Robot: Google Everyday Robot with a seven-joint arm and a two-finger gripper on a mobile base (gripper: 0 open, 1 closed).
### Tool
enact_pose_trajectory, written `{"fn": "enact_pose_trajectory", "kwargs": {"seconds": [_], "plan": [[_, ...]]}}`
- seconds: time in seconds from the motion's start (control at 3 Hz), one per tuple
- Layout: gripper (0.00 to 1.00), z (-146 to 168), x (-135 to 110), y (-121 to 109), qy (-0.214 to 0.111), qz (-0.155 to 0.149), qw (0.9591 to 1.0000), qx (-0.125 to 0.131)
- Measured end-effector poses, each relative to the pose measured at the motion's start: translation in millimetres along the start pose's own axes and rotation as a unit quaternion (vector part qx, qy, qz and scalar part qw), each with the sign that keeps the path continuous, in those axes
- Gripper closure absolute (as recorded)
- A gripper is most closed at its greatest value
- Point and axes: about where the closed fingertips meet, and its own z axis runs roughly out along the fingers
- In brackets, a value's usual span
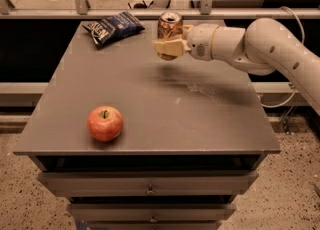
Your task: Pick orange can
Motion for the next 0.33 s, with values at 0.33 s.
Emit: {"fn": "enact_pose_trajectory", "kwargs": {"seconds": [0.33], "plan": [[1.0, -10.7, -23.0, -0.1, -0.016, -0.003, 0.9998, -0.009]]}}
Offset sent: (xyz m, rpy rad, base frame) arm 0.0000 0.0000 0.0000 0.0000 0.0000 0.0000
